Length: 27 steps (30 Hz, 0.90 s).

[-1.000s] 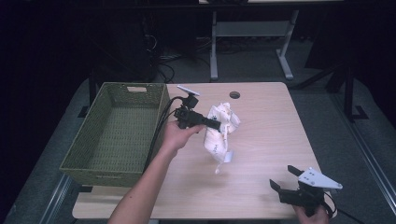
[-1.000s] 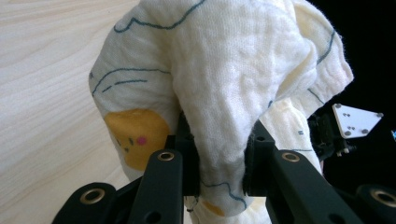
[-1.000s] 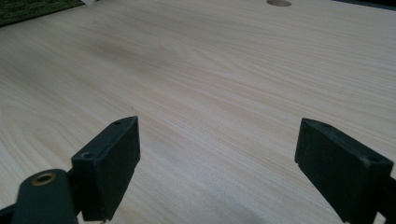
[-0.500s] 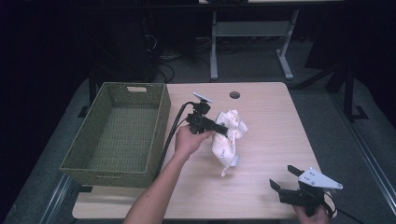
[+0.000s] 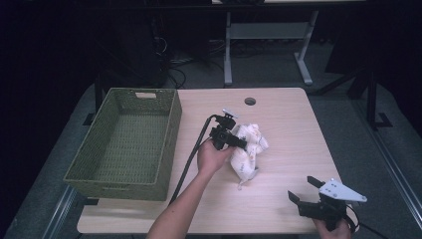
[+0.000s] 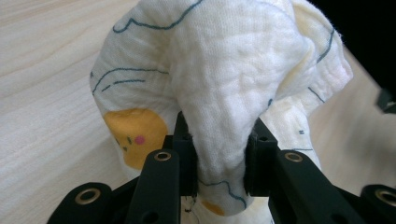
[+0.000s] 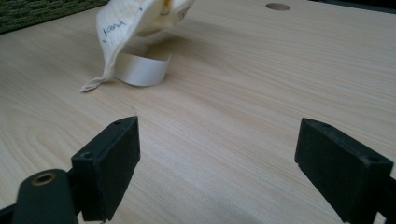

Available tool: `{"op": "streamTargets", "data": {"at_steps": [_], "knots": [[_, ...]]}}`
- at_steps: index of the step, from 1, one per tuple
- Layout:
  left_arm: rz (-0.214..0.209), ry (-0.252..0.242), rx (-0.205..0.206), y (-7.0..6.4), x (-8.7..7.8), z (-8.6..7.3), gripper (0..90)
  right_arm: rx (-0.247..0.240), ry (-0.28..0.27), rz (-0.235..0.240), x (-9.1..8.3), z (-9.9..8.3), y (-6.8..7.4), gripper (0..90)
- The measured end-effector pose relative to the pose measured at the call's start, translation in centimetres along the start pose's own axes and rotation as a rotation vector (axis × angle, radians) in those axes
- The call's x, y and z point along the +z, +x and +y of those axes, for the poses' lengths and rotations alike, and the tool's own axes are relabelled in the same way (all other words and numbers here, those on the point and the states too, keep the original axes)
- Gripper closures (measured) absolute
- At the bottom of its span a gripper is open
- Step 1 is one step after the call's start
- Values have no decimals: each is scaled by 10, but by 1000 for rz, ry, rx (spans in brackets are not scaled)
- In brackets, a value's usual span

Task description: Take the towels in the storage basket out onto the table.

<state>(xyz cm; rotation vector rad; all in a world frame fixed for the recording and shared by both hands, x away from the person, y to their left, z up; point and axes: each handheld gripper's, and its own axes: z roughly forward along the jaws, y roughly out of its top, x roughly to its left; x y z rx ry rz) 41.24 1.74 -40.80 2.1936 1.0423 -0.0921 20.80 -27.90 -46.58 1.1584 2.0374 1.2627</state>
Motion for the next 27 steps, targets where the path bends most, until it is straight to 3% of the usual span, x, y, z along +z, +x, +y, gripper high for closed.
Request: {"op": "streamTargets", "data": {"at_steps": [8,13,17,27], "knots": [[144,5,74,-8,12,-7,674,3,2,1,0,0,1,136],[191,18,91,-11,21,-9,674,-1,-4,0,0,0,0,136],[174,21,78,-11,26,-11,659,-3,-3,2,0,0,0,137],[206,13,100,-14,32,-13,547,0,-4,4,-1,1,1,136]]}}
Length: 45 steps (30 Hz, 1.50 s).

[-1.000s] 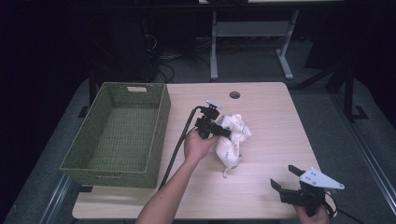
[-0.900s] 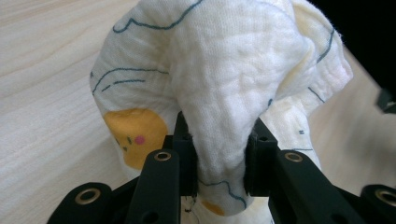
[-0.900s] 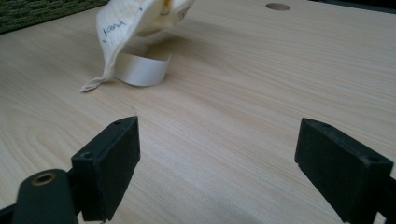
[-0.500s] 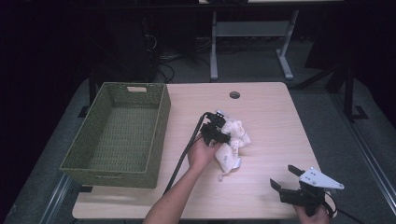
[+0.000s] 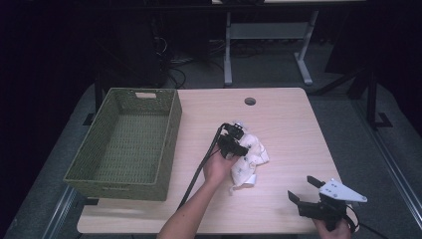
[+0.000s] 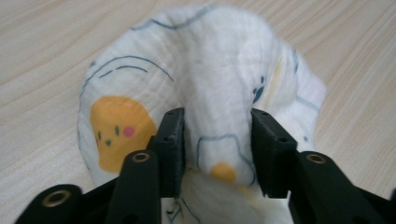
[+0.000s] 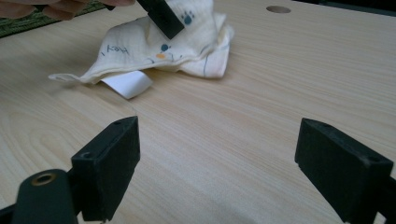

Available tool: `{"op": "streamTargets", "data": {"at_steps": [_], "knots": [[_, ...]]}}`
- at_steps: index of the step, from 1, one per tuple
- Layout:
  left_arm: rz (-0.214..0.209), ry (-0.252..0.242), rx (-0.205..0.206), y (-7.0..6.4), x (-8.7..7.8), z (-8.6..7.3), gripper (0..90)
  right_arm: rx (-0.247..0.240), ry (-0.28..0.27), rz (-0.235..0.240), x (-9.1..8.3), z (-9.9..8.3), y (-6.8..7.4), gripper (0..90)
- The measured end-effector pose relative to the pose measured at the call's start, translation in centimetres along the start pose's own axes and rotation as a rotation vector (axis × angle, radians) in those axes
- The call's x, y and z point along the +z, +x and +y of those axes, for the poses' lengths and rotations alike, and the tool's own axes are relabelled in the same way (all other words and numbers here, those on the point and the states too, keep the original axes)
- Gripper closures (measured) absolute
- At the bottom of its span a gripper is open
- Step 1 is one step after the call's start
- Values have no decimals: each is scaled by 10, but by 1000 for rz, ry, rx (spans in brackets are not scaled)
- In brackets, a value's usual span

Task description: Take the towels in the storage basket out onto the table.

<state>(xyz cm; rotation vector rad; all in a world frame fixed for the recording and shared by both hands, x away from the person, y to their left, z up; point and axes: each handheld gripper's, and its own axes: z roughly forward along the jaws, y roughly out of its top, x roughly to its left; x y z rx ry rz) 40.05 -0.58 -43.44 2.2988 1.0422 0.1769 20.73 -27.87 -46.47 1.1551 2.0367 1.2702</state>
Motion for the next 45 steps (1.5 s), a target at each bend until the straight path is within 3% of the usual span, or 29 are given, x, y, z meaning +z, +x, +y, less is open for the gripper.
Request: {"op": "streamTargets", "data": {"at_steps": [13,20,32,37,43,45], "knots": [[-9,-75,-23,-2,-19,-1,355,-2,-5,-1,-1,1,-1,136],[-21,-167,-37,-2,-39,-11,283,-3,-5,-10,-1,1,-1,136],[-29,-209,17,-7,-60,-37,247,-6,3,-13,-1,1,1,136],[-38,-233,8,-6,-67,-48,240,-9,8,-17,-1,0,1,136],[-32,-244,29,-8,-75,-60,235,-9,14,-17,0,0,2,136],[-54,-246,22,-9,-77,-64,238,-16,17,-16,1,0,2,136]]}}
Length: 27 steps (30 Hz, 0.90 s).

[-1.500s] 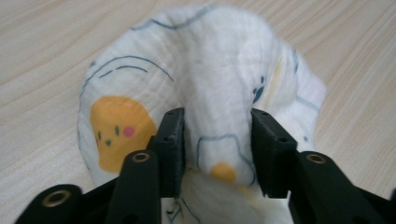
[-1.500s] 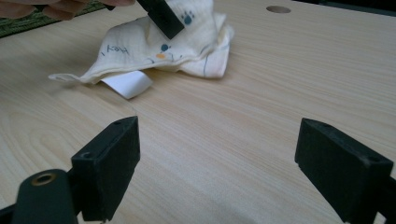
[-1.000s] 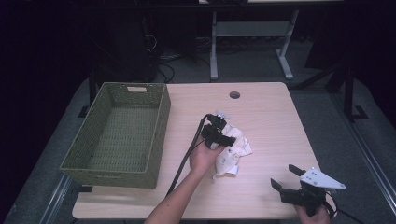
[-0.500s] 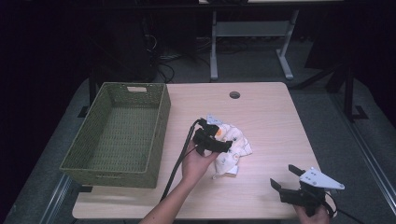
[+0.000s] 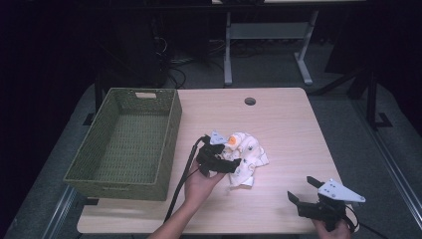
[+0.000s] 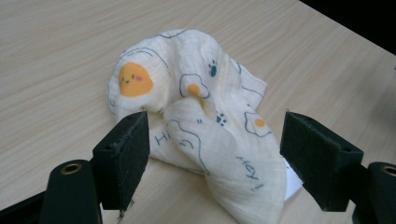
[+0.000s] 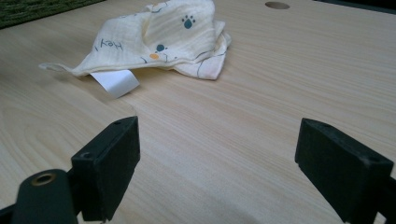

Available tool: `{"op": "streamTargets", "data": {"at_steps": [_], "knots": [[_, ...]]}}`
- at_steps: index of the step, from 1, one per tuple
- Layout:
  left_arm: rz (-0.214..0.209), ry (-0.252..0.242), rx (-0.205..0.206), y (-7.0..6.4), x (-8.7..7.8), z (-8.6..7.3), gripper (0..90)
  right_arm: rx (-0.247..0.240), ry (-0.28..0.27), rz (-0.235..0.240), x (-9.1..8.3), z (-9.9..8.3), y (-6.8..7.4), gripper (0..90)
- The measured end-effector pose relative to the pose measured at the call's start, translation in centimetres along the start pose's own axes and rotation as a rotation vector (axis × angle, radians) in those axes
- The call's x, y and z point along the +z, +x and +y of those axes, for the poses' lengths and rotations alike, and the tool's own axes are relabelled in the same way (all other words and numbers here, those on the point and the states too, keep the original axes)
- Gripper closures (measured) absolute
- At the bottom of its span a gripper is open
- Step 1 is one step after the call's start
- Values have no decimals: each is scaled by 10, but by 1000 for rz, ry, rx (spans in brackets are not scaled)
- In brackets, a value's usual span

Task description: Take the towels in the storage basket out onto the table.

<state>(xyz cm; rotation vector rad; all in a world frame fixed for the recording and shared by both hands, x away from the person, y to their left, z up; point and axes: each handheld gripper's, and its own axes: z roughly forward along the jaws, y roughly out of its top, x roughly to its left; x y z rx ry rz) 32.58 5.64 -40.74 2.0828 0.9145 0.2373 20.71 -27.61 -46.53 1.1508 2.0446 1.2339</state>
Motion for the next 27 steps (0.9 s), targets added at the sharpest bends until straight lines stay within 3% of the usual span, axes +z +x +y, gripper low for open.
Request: {"op": "streamTargets", "data": {"at_steps": [7,14,21,27], "knots": [[-39,2,30,-9,-9,-12,252,-1,7,-2,1,-1,1,136],[-46,15,61,-17,-23,-32,236,3,5,-9,-1,-2,0,136],[-57,8,39,-20,-41,-60,229,2,5,-8,-1,-2,1,136],[-68,-37,28,-24,-57,-80,230,2,-3,-23,0,-1,5,134]]}}
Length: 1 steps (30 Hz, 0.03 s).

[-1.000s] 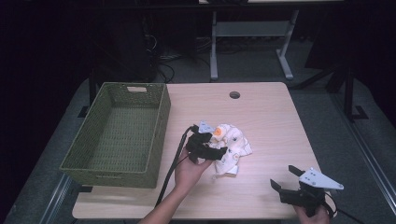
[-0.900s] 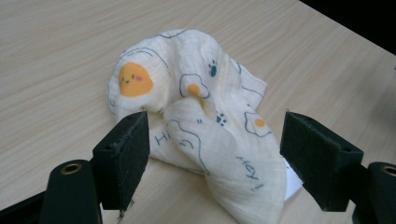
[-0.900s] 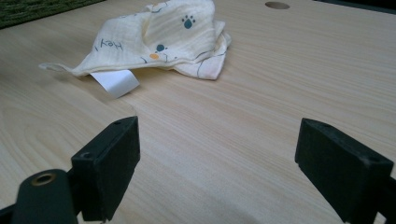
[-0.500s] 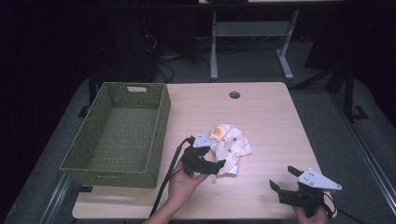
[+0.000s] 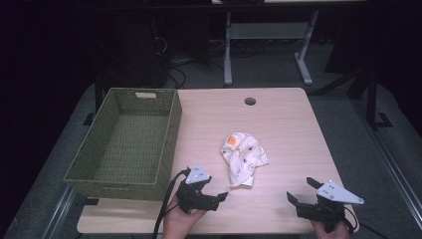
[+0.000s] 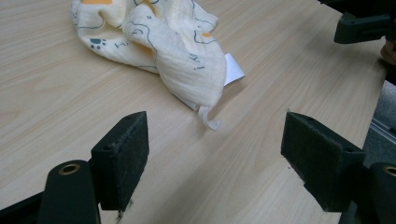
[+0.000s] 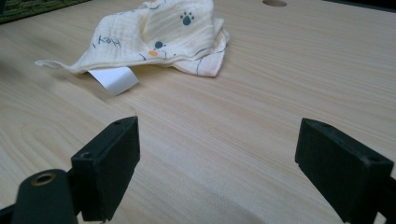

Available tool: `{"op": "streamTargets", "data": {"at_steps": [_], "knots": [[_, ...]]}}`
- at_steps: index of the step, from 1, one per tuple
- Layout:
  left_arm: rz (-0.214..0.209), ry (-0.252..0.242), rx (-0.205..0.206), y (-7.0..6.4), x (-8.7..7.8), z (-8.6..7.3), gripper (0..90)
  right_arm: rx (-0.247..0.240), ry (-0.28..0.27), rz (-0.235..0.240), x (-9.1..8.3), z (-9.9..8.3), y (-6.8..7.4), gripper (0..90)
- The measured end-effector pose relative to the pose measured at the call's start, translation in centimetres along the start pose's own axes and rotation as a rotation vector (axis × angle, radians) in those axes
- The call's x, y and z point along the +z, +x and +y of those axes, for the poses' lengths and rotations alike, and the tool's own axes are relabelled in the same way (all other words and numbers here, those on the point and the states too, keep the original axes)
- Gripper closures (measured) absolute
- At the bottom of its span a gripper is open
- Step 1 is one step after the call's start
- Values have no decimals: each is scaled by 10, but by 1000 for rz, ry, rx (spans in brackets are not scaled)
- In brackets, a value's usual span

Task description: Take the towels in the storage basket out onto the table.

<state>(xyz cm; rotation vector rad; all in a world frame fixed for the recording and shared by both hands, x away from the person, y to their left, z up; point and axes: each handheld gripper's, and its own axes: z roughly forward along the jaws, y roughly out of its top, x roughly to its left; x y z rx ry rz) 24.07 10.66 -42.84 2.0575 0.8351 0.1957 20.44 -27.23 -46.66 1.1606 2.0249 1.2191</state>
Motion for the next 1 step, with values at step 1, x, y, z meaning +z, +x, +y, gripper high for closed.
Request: {"op": "streamTargets", "data": {"at_steps": [1], "knots": [[-7,0,3,0,-1,1,229,1,-3,1,0,0,1,135]]}}
